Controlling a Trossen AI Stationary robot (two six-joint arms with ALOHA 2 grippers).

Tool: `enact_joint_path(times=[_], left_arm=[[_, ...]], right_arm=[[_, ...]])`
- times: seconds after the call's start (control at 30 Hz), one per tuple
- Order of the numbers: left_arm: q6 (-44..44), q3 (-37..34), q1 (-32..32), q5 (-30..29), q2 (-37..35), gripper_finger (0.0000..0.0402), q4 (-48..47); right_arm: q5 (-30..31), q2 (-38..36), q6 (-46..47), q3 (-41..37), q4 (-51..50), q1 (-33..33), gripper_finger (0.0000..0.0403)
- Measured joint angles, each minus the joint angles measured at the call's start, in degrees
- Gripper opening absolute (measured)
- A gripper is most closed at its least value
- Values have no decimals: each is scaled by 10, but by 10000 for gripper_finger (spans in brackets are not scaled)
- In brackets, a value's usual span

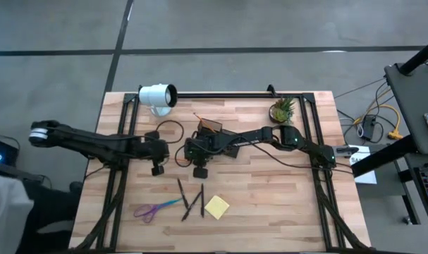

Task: Pick and place office supplies into organizer
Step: Put the orange pencil into the black desk organizer

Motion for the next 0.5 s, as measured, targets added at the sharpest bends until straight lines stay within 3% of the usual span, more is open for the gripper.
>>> enact_joint_path(times=[0.27, 0.5], left_arm=[[1, 17, 3, 53, 77, 37, -15], [-5, 53, 4, 57, 81, 98, -22]], right_arm=[[6, 0, -26, 0, -1, 0, 8], [6, 0, -39, 0, -2, 0, 8]])
